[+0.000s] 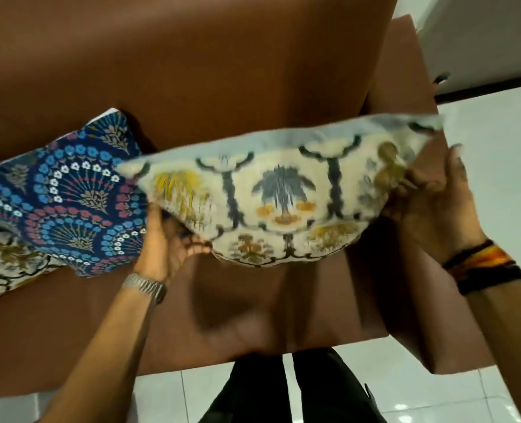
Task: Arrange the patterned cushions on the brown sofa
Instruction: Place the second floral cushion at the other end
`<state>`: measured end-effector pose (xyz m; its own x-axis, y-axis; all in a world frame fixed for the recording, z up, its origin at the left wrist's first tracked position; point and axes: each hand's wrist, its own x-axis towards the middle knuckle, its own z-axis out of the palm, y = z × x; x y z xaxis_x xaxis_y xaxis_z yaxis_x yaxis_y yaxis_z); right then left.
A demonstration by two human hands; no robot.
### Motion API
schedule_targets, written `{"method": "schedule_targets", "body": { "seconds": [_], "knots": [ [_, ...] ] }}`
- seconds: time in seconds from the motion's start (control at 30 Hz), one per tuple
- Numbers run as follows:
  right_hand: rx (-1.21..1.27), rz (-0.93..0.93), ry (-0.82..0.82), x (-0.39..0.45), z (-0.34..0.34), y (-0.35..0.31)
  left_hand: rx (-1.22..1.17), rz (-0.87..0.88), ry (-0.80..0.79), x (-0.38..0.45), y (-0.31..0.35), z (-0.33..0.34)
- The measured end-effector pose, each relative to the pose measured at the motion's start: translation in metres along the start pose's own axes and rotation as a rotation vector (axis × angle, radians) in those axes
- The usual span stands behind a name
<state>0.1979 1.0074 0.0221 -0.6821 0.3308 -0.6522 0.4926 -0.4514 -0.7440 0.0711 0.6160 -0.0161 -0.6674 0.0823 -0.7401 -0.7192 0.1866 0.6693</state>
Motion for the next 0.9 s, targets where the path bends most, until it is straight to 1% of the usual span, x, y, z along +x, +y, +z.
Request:
{"method": "schedule_targets", "body": {
  "seconds": [0.07,0.13,0.17,0.2,0.23,0.33,0.4,0.47,0.53,0.57,0.6,0.67,0.73,0.8,0.9],
  "knots": [
    [-0.089,-0.009,-0.025,0.020,0.029,-0.008,0.124,0.019,0.026,0.012,0.012,0.029],
    [-0.241,-0.065,-0.066,0.043,0.051,-0.005,0.301,0.027,0.070,0.030,0.014,0.048],
    [-0.296,-0.085,-0.066,0.057,0.055,0.001,0.383,0.026,0.102,0.036,0.016,0.058],
    [-0.330,-0.092,-0.051,0.069,0.058,0.005,0.433,-0.016,0.136,0.042,0.014,0.062],
    [-0.332,-0.090,-0.024,0.076,0.063,0.008,0.444,-0.036,0.155,0.043,0.012,0.066],
    [-0.344,-0.083,0.028,0.078,0.073,0.010,0.396,-0.019,0.119,0.033,0.014,0.076],
    [-0.346,-0.132,0.014,0.067,0.081,0.004,0.354,-0.021,0.087,0.025,0.007,0.076],
    [-0.369,-0.236,-0.019,0.046,0.091,-0.011,0.297,-0.011,0.100,0.014,-0.003,0.073],
    [-0.414,-0.367,-0.082,0.026,0.102,-0.032,0.110,-0.002,0.073,0.006,-0.015,0.066],
    [-0.454,-0.430,-0.124,0.019,0.109,-0.042,-0.022,0.003,0.040,0.002,-0.018,0.066],
    [-0.506,-0.489,-0.160,0.017,0.114,-0.050,-0.102,-0.019,0.020,0.000,-0.019,0.068],
    [-0.653,-0.576,-0.178,0.029,0.127,-0.059,-0.158,-0.060,-0.017,0.003,-0.018,0.079],
    [-0.788,-0.568,-0.128,0.051,0.135,-0.059,-0.199,-0.108,-0.029,0.008,-0.012,0.098],
    [-0.850,-0.499,-0.078,0.071,0.131,-0.054,-0.194,-0.147,-0.010,0.015,-0.009,0.114],
    [-0.904,-0.524,-0.022,0.078,0.122,-0.047,-0.243,-0.122,-0.013,0.023,-0.013,0.119]
  ]
}}
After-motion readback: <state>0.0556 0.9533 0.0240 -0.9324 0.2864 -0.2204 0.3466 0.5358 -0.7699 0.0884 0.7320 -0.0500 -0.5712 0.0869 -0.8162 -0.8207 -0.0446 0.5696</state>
